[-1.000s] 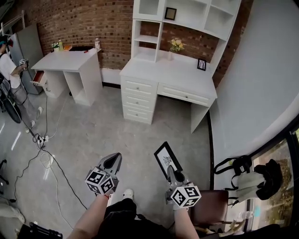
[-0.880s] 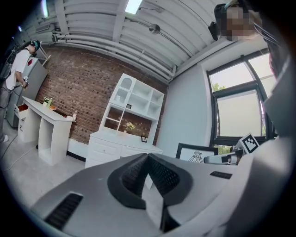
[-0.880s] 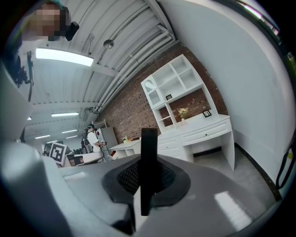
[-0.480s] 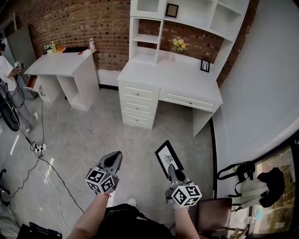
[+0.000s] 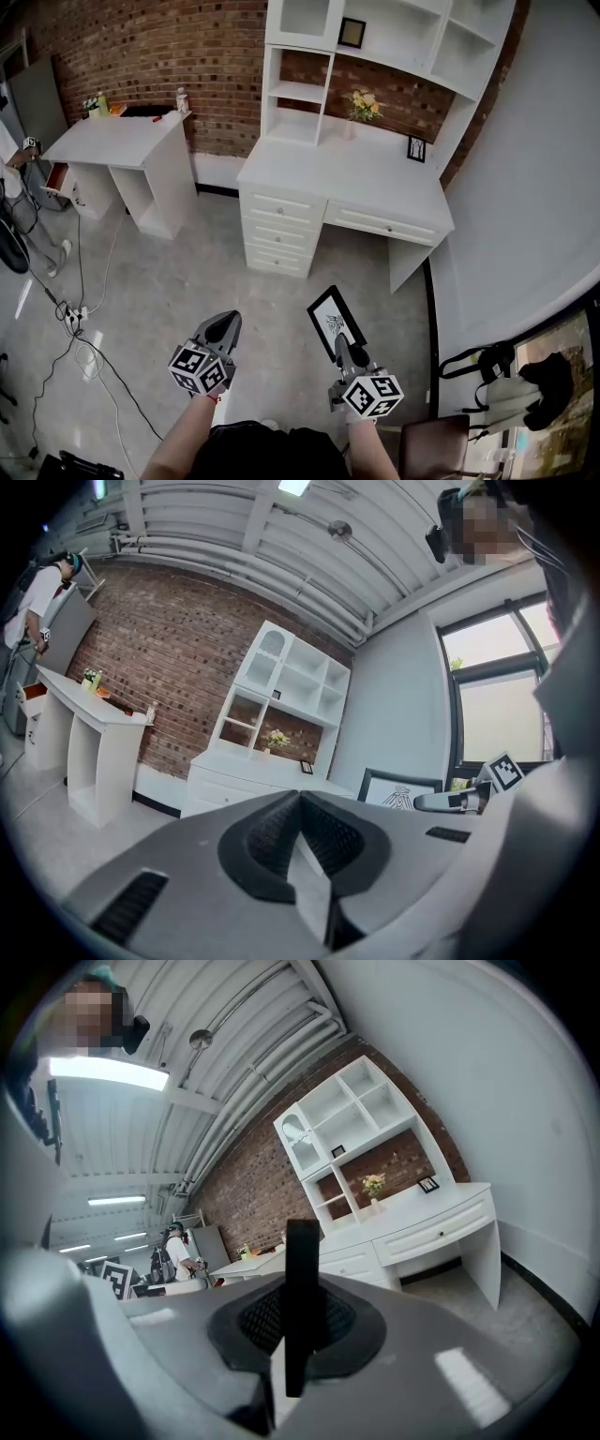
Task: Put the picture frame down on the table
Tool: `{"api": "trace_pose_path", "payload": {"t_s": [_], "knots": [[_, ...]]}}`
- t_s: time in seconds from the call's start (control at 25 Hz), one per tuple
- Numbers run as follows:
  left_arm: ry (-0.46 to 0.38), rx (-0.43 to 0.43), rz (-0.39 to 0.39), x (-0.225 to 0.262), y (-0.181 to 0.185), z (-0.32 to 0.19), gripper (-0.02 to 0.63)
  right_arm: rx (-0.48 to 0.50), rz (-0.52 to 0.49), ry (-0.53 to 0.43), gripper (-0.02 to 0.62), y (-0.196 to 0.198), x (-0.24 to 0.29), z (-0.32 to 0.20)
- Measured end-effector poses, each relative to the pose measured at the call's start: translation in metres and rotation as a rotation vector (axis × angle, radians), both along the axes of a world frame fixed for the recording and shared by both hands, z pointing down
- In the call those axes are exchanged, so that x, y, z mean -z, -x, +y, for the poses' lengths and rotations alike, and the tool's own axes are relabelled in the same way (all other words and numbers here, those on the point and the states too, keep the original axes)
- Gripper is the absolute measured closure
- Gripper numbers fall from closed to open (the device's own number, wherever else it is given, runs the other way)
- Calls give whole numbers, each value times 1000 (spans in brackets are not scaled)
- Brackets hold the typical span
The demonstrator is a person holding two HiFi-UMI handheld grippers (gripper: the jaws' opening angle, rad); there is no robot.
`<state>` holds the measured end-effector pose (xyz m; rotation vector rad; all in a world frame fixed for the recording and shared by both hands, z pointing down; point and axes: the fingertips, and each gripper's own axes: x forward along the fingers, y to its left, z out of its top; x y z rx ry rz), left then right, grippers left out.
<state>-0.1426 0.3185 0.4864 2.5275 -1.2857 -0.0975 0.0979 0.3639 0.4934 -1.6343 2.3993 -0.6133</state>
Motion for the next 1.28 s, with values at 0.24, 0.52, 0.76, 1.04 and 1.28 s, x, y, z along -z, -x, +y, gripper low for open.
{"api": "trace_pose_path", "payload": {"t_s": [0.24, 0.52, 0.76, 1.04, 1.28], "knots": [[29, 14, 12, -10, 7, -14, 615, 3, -2, 21, 577, 2, -3, -20], [23, 44, 15, -10, 5, -53, 615, 17, 9, 3, 578, -8, -1, -64], [19, 32, -5, 1, -14, -100, 615, 28, -6, -1, 577, -20, 5, -114], [23, 27, -16, 4, -37, -154, 615, 29, -20, 13, 577, -42, 2, -171], [18, 37, -12, 3, -50, -199, 615, 38, -17, 3, 577, -55, 2, -218]]}}
